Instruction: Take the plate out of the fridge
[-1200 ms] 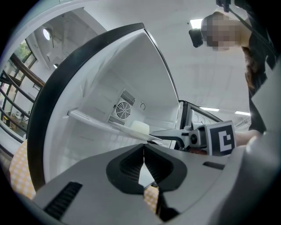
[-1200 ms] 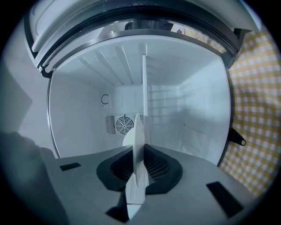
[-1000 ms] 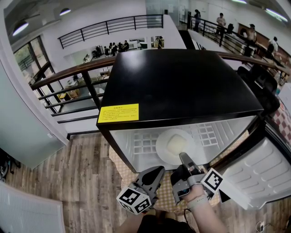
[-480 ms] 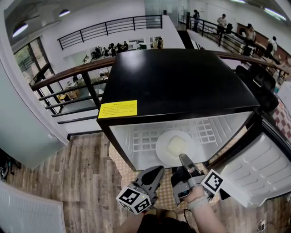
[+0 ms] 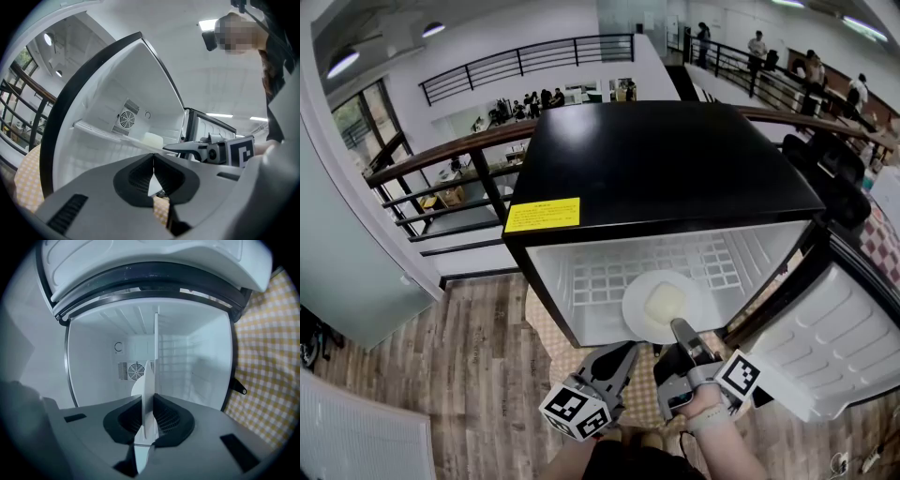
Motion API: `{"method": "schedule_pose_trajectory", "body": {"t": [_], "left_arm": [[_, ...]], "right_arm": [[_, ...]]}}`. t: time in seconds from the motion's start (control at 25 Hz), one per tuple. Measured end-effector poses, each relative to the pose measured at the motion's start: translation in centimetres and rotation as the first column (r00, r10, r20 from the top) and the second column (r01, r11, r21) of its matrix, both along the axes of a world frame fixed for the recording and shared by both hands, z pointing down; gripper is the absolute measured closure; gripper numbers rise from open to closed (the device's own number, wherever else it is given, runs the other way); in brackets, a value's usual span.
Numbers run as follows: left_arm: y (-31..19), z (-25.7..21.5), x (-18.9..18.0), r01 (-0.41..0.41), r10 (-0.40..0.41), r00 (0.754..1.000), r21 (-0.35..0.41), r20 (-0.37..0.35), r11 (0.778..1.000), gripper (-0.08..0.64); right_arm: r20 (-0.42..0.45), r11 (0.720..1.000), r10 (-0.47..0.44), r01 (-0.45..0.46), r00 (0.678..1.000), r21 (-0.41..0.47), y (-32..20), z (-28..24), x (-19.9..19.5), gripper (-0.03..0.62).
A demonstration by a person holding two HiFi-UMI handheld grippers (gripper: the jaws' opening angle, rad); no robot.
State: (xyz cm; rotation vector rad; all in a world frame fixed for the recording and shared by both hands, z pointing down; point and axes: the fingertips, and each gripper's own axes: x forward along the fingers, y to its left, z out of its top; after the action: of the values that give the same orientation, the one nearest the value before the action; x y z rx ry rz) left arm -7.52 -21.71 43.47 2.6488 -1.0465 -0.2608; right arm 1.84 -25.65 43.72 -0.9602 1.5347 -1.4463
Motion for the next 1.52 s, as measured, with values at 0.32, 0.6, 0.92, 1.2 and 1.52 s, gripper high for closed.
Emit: {"method": "schedule_pose_trajectory", "body": {"t": [0.32, 0.6, 0.92, 1.2, 1.52], "left_arm": [[1.1, -0.2, 0.6, 0.009, -0.009, 1.0, 0.005, 0.003, 1.0, 0.551], [1.7, -0.5, 1.1, 0.067, -0.067, 0.998, 0.021, 0.006, 0.998, 0.551], [3.6, -0.1, 2.2, 0.14, -0.14, 0.99, 0.026, 0.003, 0.99, 0.551], [4.7, 0.4, 2.8, 0.179, -0.179, 0.984, 0.029, 0.0, 0.983, 0.551], [5.1, 0.3, 3.0, 0.157, -0.158, 0.987, 0.034, 0.008, 0.987, 0.551]], "right_arm": [[-0.003, 1.0, -0.013, 0.013, 1.0, 0.001, 1.1, -0.1, 0.7, 0.538], [-0.006, 0.997, -0.07, 0.07, 0.998, 0.01, 1.5, -0.3, 1.0, 0.538], [-0.02, 0.991, -0.135, 0.135, 0.991, 0.011, 2.6, 0.1, 1.8, 0.537], [-0.026, 0.985, -0.17, 0.17, 0.985, 0.008, 3.7, 0.6, 2.1, 0.538], [-0.032, 0.986, -0.166, 0.167, 0.986, 0.025, 4.6, 0.5, 2.2, 0.537]]}}
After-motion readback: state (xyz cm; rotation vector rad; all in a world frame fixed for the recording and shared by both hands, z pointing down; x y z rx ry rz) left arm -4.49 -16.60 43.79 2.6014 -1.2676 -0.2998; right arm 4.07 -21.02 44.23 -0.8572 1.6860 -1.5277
